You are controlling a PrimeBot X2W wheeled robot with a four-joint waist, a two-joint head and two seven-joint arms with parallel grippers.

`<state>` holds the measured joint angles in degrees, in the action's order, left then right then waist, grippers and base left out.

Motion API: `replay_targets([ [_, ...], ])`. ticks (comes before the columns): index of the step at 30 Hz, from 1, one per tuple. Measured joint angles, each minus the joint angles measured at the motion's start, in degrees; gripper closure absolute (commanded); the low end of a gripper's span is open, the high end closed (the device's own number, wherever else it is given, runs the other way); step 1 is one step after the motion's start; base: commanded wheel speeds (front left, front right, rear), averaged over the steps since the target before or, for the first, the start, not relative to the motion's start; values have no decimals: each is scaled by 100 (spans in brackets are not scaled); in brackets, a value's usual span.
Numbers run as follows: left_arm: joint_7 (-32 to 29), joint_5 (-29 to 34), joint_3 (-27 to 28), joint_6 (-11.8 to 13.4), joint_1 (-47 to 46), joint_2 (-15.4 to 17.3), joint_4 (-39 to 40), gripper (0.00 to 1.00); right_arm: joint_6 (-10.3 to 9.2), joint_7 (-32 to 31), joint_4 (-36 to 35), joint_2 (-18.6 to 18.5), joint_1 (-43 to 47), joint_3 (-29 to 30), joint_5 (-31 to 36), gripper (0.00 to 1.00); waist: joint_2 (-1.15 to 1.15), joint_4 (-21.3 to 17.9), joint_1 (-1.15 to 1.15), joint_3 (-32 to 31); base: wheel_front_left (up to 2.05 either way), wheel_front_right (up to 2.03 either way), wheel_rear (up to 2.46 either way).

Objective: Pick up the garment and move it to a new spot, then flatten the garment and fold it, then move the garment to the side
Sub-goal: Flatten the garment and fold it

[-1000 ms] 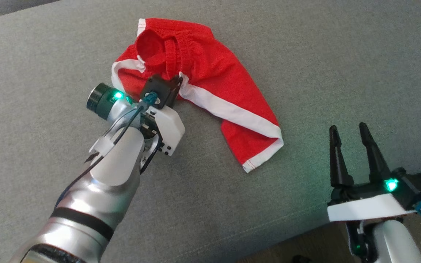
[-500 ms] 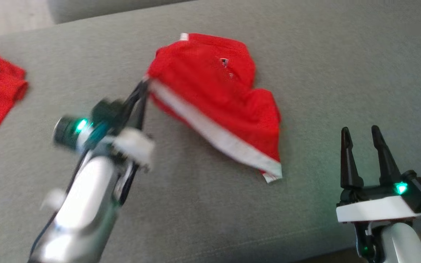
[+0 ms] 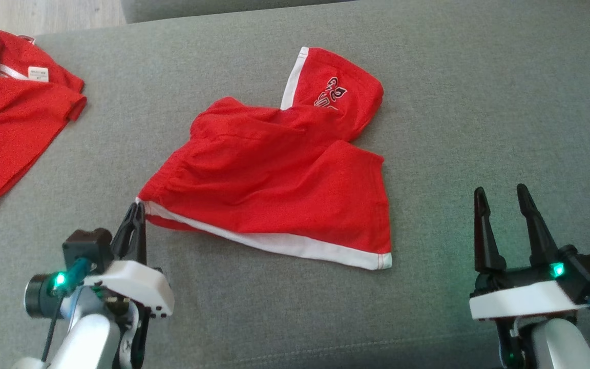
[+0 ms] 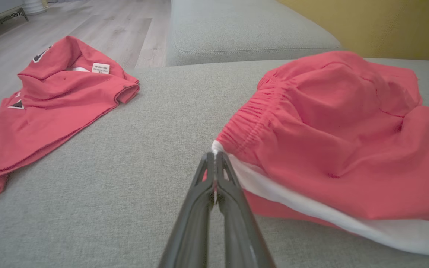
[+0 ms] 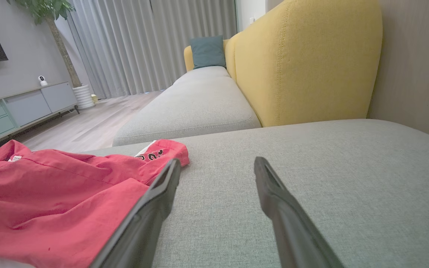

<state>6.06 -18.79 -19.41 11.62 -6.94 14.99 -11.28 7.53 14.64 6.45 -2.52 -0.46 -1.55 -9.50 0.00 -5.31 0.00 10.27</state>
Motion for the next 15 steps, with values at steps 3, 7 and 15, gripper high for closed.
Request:
replay_targets([
  [3,-42,-76,23,10,23,14,-4,100,0,0,12,0,-1,1,12,0,0,-14,0,17,0,0,0],
  [7,-94,-218,32,49,99,-18,-189,100,0,0,22,0,-1,1,57,0,0,-60,0,24,0,0,0],
  [15,-90,-500,136,-10,105,-166,-926,100,0,0,47,0,-3,46,105,0,0,-84,0,-53,0,0,0],
])
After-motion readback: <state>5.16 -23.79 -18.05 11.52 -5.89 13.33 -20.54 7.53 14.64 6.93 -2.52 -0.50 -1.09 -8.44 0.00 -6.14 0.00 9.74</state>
